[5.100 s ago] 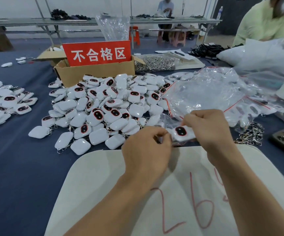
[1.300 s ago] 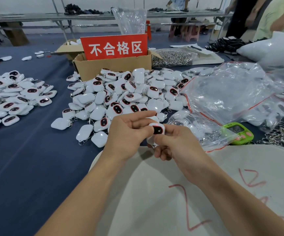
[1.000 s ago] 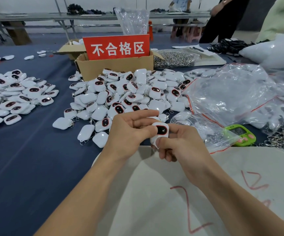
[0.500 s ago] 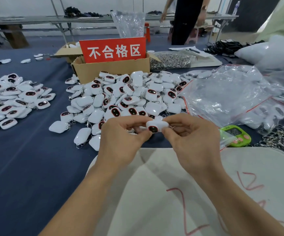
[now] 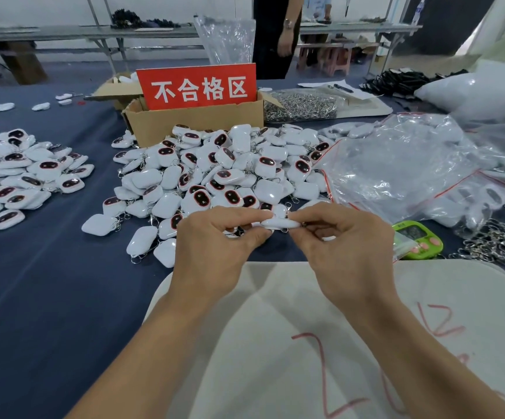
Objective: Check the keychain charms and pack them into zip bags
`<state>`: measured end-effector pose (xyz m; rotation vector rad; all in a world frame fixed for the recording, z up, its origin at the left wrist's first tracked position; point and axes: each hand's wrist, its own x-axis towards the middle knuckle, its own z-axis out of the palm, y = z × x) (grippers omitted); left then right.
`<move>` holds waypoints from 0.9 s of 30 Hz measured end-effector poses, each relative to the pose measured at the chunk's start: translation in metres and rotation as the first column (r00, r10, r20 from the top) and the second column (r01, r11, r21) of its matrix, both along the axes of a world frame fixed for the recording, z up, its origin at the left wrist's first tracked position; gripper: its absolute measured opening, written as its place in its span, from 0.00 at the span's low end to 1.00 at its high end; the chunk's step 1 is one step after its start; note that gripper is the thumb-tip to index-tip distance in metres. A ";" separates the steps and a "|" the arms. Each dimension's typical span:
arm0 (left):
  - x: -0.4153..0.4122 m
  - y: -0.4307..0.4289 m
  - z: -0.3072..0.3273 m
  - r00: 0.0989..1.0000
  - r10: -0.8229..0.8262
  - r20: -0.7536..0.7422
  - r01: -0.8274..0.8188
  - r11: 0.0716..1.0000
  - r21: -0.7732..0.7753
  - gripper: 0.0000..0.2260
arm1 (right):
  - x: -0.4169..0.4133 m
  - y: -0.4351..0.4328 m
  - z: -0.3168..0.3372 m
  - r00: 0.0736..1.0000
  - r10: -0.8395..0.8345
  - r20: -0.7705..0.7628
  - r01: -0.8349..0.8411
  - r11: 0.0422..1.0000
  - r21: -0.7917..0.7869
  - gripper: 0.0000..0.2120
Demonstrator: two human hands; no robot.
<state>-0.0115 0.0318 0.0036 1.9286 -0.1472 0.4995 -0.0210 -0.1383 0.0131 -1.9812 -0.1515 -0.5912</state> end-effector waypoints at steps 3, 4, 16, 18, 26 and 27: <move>-0.002 -0.002 0.005 0.997 -0.071 -0.009 0.070 0.994 -0.082 0.15 | 0.002 -0.002 0.000 0.996 0.049 -0.081 -0.042 0.995 0.086 0.11; -0.002 -0.004 0.007 0.992 -0.125 -0.033 0.117 0.974 -0.192 0.13 | 0.003 -0.003 0.000 0.994 0.054 -0.092 -0.043 0.992 0.122 0.12; 0.007 0.001 0.005 0.926 -0.325 -0.192 0.217 0.875 -0.434 0.10 | 0.000 0.003 -0.005 0.948 0.246 -0.201 -0.242 0.969 0.046 0.14; 0.007 0.001 0.005 0.927 -0.319 -0.195 0.221 0.889 -0.400 0.08 | -0.002 0.006 -0.005 0.921 0.301 -0.248 -0.269 0.951 0.154 0.19; 0.011 0.001 -0.001 0.952 -0.188 -0.242 0.067 0.899 -0.432 0.10 | -0.006 0.021 -0.011 0.856 0.375 -0.355 -0.263 0.908 0.327 0.23; 0.011 0.001 -0.001 0.954 -0.176 -0.243 0.059 0.904 -0.423 0.10 | -0.007 0.023 -0.013 0.851 0.377 -0.366 -0.266 0.909 0.320 0.23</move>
